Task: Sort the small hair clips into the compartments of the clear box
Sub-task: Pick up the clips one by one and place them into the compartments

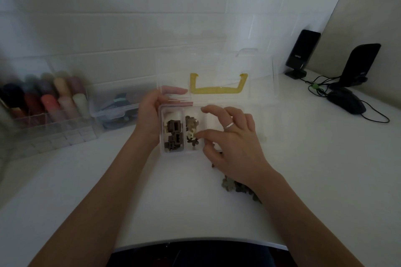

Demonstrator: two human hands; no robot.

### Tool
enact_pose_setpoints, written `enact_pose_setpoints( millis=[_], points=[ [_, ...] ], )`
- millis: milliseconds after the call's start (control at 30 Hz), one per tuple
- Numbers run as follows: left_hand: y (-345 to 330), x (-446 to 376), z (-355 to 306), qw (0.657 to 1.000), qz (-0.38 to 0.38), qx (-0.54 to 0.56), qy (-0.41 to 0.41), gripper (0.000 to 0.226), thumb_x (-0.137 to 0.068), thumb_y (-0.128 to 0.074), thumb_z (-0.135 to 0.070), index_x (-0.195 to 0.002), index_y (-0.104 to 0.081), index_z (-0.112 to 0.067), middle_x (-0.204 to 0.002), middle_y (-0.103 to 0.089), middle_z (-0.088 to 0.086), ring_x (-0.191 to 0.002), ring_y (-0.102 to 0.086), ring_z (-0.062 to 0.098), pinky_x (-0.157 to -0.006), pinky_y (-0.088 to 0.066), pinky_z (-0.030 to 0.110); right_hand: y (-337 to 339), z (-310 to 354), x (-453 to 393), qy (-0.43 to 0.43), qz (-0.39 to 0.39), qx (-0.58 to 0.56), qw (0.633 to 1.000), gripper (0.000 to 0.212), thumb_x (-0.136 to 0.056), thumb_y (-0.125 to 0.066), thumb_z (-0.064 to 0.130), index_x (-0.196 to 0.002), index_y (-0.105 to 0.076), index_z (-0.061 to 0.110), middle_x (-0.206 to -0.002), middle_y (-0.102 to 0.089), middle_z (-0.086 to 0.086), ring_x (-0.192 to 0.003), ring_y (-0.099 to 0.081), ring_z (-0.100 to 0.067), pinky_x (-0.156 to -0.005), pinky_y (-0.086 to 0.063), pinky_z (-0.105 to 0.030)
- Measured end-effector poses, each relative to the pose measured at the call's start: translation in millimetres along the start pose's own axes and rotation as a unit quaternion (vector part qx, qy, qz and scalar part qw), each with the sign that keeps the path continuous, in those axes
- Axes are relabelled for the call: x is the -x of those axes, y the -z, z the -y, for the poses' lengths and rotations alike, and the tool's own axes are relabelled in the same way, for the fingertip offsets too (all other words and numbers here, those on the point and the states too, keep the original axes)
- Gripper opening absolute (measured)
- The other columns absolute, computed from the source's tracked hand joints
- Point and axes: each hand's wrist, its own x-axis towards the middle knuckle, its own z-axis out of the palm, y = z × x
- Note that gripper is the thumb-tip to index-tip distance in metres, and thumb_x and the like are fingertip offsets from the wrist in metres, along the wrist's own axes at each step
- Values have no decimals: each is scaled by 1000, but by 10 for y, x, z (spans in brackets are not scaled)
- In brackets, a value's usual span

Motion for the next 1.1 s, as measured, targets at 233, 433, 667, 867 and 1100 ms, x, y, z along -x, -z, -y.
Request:
enact_pose_setpoints(
  millis=[233,433,667,867,1100],
  points=[
    [37,-16,25,1000,12,2,9,34,-69,-39,-17,-70,-72,-14,-69,-69,11,-67,-66,25,-63,-55,32,-29,-21,-6,0,-25,36,999,24,-77,-59,22,-97,-71,27,-142,-46,-1,-124,-34,-23,-94,-28,-38],
    [32,-20,16,1000,18,6,4,37,-75,-36,-14,-70,-72,-13,-69,-71,9,-66,-68,23,-65,-54,32,-33,-21,-9,-24,-11,28,999,27,-80,-53,29,-103,-67,26,-142,-45,-1,-125,-34,-23,-97,-27,-36],
    [23,-10,14,1000,18,6,-1,38,-79,-33,-12,-72,-70,-12,-69,-70,8,-66,-68,21,-63,-54,31,-25,-27,-6,-20,-15,7,1000,28,-81,-54,29,-107,-65,26,-143,-44,1,-126,-35,-23,-98,-26,-35],
    [45,-25,9,1000,10,-9,3,33,-67,-41,-19,-68,-73,-14,-68,-69,8,-67,-66,22,-61,-56,29,8,-42,-19,-35,-11,-39,999,21,-78,-62,23,-99,-62,23,-127,-53,3,-117,-41,-18,-92,-29,-28],
    [4,-12,2,999,-29,24,-2,50,-85,-29,-4,-64,-74,-10,-65,-70,7,-63,-68,19,-63,-56,27,262,-199,50,-69,100,-161,979,10,-81,-59,27,-72,-61,25,-45,-44,8,-43,-43,-12,-46,-40,-24]
  ],
)
